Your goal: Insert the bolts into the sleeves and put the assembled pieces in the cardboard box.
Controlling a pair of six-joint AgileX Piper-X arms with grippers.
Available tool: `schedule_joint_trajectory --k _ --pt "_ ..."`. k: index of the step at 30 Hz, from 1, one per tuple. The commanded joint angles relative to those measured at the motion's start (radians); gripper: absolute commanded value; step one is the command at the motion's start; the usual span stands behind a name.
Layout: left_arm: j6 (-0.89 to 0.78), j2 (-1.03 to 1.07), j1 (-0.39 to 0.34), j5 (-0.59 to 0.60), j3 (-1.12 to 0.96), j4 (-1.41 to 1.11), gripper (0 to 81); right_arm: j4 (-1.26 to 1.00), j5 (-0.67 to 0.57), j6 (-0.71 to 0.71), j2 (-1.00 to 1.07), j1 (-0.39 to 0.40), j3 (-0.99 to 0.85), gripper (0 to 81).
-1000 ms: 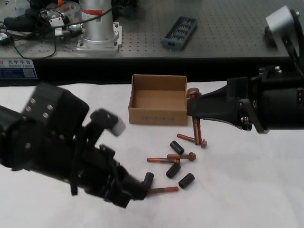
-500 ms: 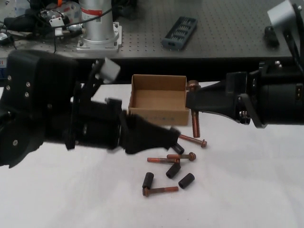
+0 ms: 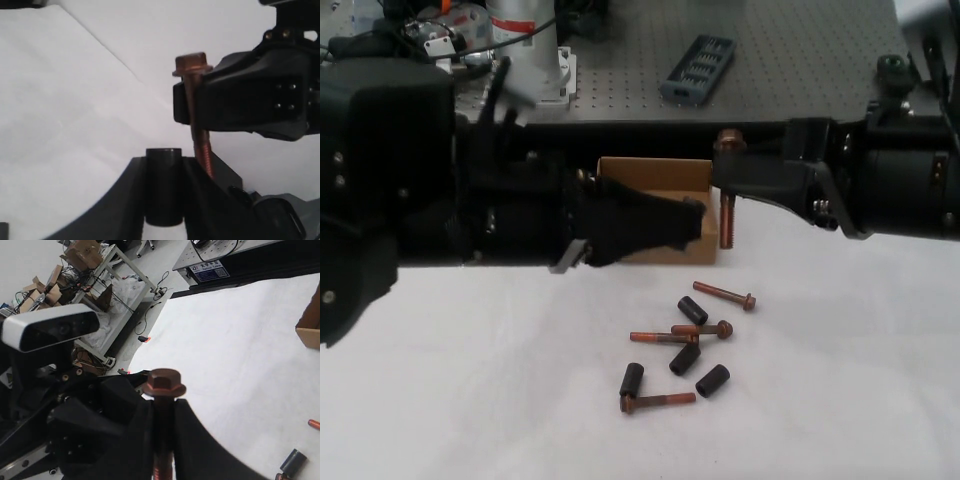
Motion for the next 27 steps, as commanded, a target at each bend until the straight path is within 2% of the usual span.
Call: schedule_joint_trajectory --k 1,7,17,27 --pt "0.040 -0.045 -0.002 -0.081 -0.006 0.088 0.6 -0.021 0.009 0.006 0.005 -0.006 -0.005 2.9" --pt "0.095 -0.079 -0.013 -0.075 -0.006 0.190 0.6 -0.053 0.031 0.006 0.005 -0.006 -0.005 2.9" --pt "0.094 -0.079 -0.104 -0.061 -0.006 0.161 0.6 -0.082 0.046 0.051 0.005 -0.006 -0.005 2.9" --pt "0.094 -0.079 -0.107 -0.100 -0.006 0.158 0.6 -0.082 0.046 0.051 0.005 -0.006 -0.005 2.9"
